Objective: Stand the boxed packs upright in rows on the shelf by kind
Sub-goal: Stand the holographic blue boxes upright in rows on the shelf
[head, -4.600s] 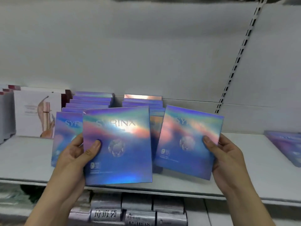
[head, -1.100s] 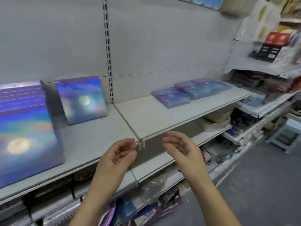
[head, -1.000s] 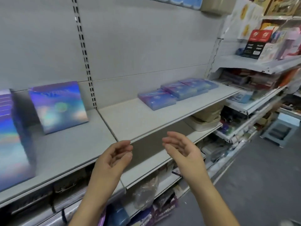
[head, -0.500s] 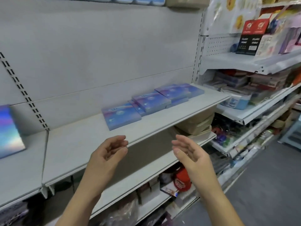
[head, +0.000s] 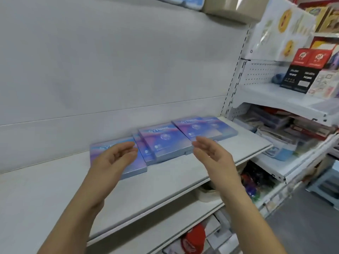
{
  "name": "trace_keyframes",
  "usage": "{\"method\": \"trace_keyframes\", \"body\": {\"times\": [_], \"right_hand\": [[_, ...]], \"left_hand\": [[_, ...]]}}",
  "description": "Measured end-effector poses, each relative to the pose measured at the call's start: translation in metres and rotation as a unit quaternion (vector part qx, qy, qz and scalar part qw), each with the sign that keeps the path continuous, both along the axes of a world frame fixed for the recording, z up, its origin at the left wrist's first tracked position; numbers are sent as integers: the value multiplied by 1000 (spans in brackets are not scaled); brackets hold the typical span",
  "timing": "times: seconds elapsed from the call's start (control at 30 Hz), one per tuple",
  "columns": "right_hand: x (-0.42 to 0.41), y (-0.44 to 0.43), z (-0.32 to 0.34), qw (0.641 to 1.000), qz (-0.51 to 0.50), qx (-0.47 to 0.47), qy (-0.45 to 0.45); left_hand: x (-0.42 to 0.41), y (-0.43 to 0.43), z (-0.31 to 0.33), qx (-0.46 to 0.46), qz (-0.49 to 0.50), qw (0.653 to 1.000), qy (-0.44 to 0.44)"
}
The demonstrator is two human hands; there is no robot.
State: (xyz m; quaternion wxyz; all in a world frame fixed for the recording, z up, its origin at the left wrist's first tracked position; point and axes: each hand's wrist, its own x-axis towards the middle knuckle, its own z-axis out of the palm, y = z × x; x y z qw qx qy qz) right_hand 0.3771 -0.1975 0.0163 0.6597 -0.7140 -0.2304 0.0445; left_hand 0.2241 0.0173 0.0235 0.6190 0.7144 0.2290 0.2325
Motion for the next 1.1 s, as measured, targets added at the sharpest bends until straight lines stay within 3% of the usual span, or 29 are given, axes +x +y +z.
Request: {"method": "trace_keyframes", "body": {"times": [0.33, 0.4, 0.5, 0.63, 0.77, 0.87, 0.93, 1.1], "right_hand": [[97, 1, 11, 999, -1, -32, 5], [120, 2, 11, 999, 8, -50, -1], [156, 6, 12, 993, 33, -115, 4], [200, 16, 5, 960, 24, -274, -48], [229, 23, -6, 884, -12, -454, -113], [240, 29, -16, 847, -28, -514, -132], [247, 30, -20, 836, -35, -527, -148], [255, 30, -15, 855, -35, -497, -140]], "left_hand": [[69, -10, 1, -1, -17, 999, 44], [88, -13, 6, 18, 2, 998, 53], [116, -15, 11, 84, 41, 987, 133], [140, -12, 7, 189, 101, 947, 239], [152, -15, -5, 317, 140, 853, 390], [161, -18, -10, 361, 155, 807, 440], [164, -16, -11, 352, 158, 810, 441], [167, -6, -14, 278, 150, 869, 381]]}}
